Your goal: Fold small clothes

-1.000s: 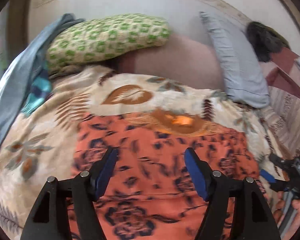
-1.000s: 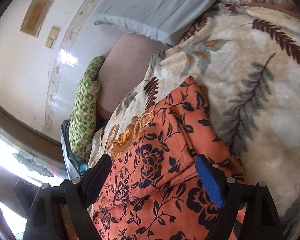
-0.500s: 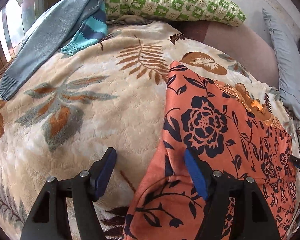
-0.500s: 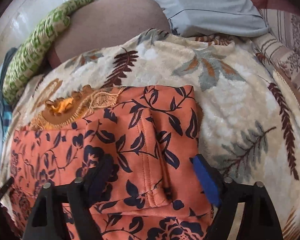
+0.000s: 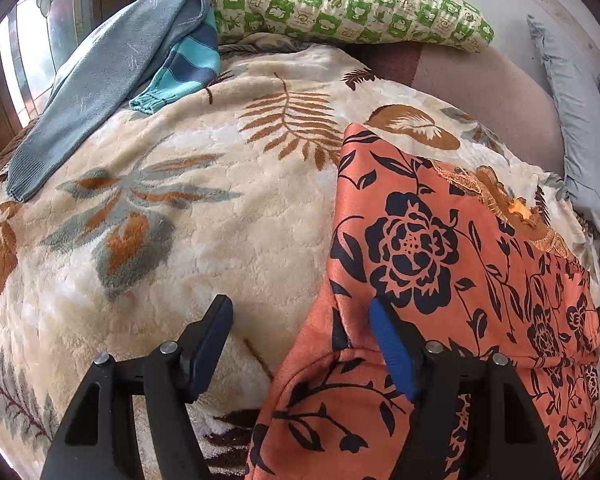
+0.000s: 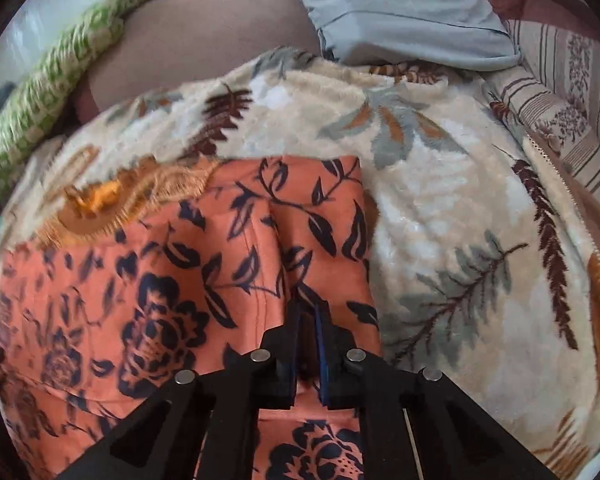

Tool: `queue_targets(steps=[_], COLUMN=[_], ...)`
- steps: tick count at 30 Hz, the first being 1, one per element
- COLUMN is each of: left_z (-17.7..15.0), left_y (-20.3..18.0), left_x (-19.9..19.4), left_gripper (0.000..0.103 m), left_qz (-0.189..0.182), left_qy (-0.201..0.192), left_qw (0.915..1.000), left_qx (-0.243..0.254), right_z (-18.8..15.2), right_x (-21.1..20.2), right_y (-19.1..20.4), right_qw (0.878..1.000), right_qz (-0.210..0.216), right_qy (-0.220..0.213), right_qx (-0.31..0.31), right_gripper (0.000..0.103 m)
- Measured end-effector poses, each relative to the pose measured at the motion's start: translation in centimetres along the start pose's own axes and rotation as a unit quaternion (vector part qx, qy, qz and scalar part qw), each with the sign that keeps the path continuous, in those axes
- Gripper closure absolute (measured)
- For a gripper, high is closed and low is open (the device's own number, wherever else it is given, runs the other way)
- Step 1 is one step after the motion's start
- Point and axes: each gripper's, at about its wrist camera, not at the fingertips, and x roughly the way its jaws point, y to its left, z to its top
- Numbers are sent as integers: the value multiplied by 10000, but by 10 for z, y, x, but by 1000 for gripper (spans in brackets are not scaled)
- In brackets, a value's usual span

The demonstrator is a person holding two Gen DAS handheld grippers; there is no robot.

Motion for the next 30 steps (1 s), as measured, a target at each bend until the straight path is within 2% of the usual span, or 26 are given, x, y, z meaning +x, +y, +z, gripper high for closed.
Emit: queue_targets(steps=[1,2,3,7,8,9,10,12,13,15,17,18,20,21,24,27,28,30], left_z=[1,2,3,5,5,5,4,1,-2,-5,-5,-6,-9,-9,-8,-6,-5,-5], left_y=[0,0,0,-6,-10,-13,-18,-24,-26,-24,-24,-25,-27,-26,-24,-24,-25,-26], left_x=[-2,-5,-10,-36,-37,-35,-29,-12,-3,6,2,2,6,5,3,-1,-3,-5], left_gripper=[32,32,32,32,32,31,31,31,31,31,31,31,30,29,28,28,28,28], left_qz=[9,23,29,-51,-105,-157,-156,1,102,135,146,171,231,248,237,252,252,275], left_qy=[-57,-143,-259,-971,-1025,-971,-827,-429,-252,-103,-193,-207,-166,-193,-183,-266,-343,-428], left_qw=[10000,9999,9996,9952,9945,9948,9957,9974,9977,9982,9983,9980,9974,9973,9976,9977,9974,9967], left_qx=[-18,-39,-51,97,177,274,380,574,617,579,529,572,662,666,623,564,579,625], right_z=[7,14,20,34,33,31,26,22,22,21,20,18,11,9,13,23,25,28], right_x=[-2,-3,-3,20,30,41,51,50,45,30,17,21,51,58,35,8,-1,-6], right_y=[0,2,6,26,29,31,31,34,39,48,52,51,41,34,14,11,14,28], right_qw=[9999,9995,9992,9988,9980,9968,9951,9931,9913,9850,9812,9785,9752,9782,9923,9942,9957,9984], right_qz=[137,276,342,45,-85,-203,-346,-540,-653,-967,-1157,-1329,-1505,-1430,-1036,-961,-758,-39], right_qy=[-38,-98,-182,-5,147,333,530,470,374,42,-216,-197,424,489,160,-244,-357,-363], right_qx=[94,131,53,-497,-601,-695,-763,-934,-1080,-1425,-1527,-1567,-1564,-1424,-666,-416,-403,-441], right_gripper=[47,27,17,18,19,25,60,75,87,98,99,99,97,97,94,93,93,90])
